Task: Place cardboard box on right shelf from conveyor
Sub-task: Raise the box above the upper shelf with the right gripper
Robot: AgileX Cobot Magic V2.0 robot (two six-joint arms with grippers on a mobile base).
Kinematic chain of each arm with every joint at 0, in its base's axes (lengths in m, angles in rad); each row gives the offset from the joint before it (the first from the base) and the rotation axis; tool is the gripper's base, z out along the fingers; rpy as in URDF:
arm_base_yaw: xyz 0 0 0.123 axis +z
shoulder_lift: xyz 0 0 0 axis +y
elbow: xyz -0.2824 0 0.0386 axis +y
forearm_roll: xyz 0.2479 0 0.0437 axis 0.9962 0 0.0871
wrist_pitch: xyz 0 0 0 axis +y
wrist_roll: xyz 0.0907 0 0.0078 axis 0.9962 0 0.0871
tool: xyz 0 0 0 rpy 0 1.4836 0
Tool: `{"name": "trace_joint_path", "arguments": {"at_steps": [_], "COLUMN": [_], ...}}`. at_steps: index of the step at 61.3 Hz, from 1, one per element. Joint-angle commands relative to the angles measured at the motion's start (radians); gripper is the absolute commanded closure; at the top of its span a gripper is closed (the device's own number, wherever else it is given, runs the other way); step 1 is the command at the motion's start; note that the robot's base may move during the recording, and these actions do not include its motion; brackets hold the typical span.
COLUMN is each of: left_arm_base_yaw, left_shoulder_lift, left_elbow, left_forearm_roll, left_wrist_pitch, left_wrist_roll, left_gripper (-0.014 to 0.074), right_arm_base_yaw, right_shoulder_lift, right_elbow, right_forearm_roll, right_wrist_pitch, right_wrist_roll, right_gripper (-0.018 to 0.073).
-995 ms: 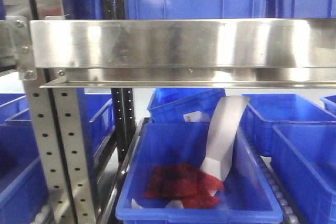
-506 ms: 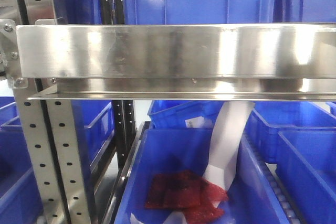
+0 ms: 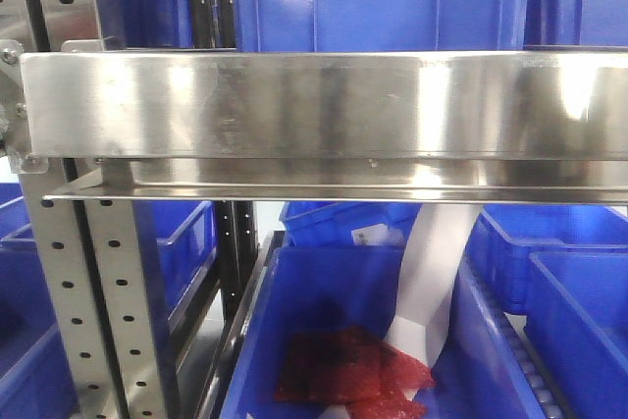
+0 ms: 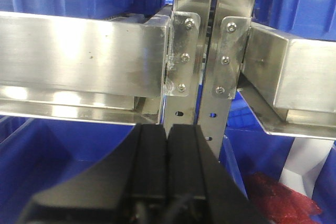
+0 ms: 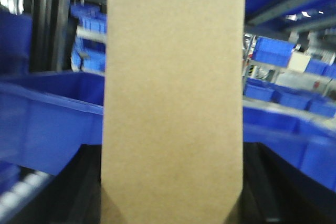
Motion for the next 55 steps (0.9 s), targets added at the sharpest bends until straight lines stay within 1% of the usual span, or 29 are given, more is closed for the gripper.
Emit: {"name": "trace_joint_path", "arguments": {"at_steps": [1, 7, 8, 14, 19, 24, 29, 33, 40, 43, 49, 55], "left_arm_base_yaw": [0.002, 0.002, 0.002, 0.002, 0.002, 0.002, 0.002, 0.002, 0.002, 0.002, 0.002, 0.002], "left_shoulder_lift": [-0.008, -0.008, -0.008, -0.008, -0.008, -0.008, -0.008, -0.008, -0.008, -0.008, -0.008, -0.008], "left_elbow": [0.01, 0.01, 0.01, 0.01, 0.01, 0.01, 0.01, 0.01, 0.01, 0.01, 0.01, 0.01], "left_forearm_roll": [0.001, 0.001, 0.001, 0.001, 0.001, 0.001, 0.001, 0.001, 0.001, 0.001, 0.001, 0.001], "left_wrist_pitch": [-0.085, -0.085, -0.085, -0.085, -0.085, -0.085, -0.085, -0.085, -0.085, -0.085, -0.085, -0.085], "left_wrist_roll": [-0.005, -0.005, -0.005, -0.005, -0.005, -0.005, -0.005, -0.005, -0.005, -0.005, -0.005, -0.005], "left_gripper": [0.0713, 0.0713, 0.0712, 0.0713, 0.0713, 0.0713, 0.0712, 0.0713, 0.0713, 0.0713, 0.0713, 0.0712], "right_arm_base_yaw": [0.008, 0.041, 0.049, 0.127, 0.199, 0.25, 0.281, 0.296, 0.303, 0.303, 0.303, 0.303], "right_shoulder_lift": [0.127, 0.249, 0.276, 0.376, 0.454, 0.521, 0.585, 0.634, 0.708, 0.738, 0.79, 0.829], "right_elbow": [-0.119, -0.186, -0.194, -0.241, -0.258, -0.258, -0.258, -0.258, -0.258, -0.258, -0.258, -0.258], "right_forearm_roll": [-0.013, -0.013, -0.013, -0.013, -0.013, -0.016, -0.016, -0.017, -0.026, -0.052, -0.077, -0.078], "right_wrist_pitch": [-0.052, -0.046, -0.045, -0.04, -0.038, -0.037, -0.046, -0.076, -0.141, -0.161, -0.176, -0.177], "right_wrist_roll": [-0.148, -0.32, -0.363, -0.558, -0.666, -0.771, -0.843, -0.881, -0.956, -0.989, -1.005, -1.005], "right_gripper": [0.0508, 0.0508, 0.0508, 0.0508, 0.0508, 0.0508, 0.0508, 0.0508, 0.0508, 0.0508, 0.0508, 0.0508]}}
